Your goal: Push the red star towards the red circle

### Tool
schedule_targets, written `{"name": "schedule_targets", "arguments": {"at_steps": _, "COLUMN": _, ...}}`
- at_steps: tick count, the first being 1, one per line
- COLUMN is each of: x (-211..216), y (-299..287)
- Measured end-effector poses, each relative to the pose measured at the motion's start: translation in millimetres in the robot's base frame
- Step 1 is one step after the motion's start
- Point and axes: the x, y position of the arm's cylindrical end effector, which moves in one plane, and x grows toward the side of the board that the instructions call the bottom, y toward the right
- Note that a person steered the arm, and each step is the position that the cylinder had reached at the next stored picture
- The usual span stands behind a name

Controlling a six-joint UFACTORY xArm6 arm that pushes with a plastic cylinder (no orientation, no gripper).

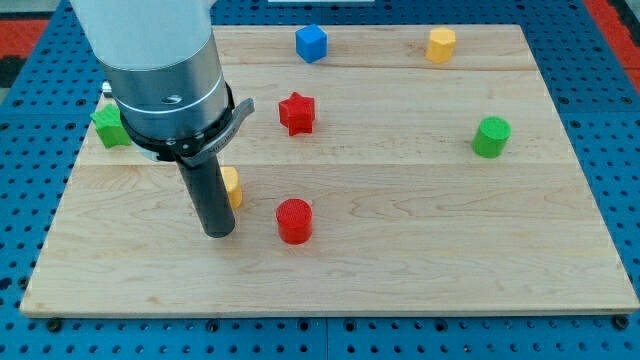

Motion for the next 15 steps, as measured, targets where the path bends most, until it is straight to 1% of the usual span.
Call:
{"name": "schedule_targets", "arguments": {"at_steps": 3, "x": -2, "y": 0}}
{"name": "schedule_targets", "arguments": {"at_steps": 4, "x": 5, "y": 2}}
{"name": "schedule_targets", "arguments": {"at_steps": 5, "x": 41, "y": 3}}
{"name": "schedule_targets", "arguments": {"at_steps": 6, "x": 26, "y": -1}}
{"name": "schedule_targets", "arguments": {"at_steps": 8, "x": 29, "y": -5}}
{"name": "schedule_targets", "arguments": {"at_steps": 9, "x": 57, "y": 43}}
{"name": "schedule_targets", "arguments": {"at_steps": 10, "x": 74, "y": 139}}
{"name": "schedule_targets", "arguments": {"at_steps": 11, "x": 59, "y": 213}}
{"name": "schedule_targets", "arguments": {"at_steps": 12, "x": 52, "y": 225}}
{"name": "schedule_targets", "arguments": {"at_steps": 13, "x": 24, "y": 225}}
{"name": "schedule_targets", "arguments": {"at_steps": 14, "x": 14, "y": 225}}
{"name": "schedule_targets", "arguments": {"at_steps": 15, "x": 21, "y": 226}}
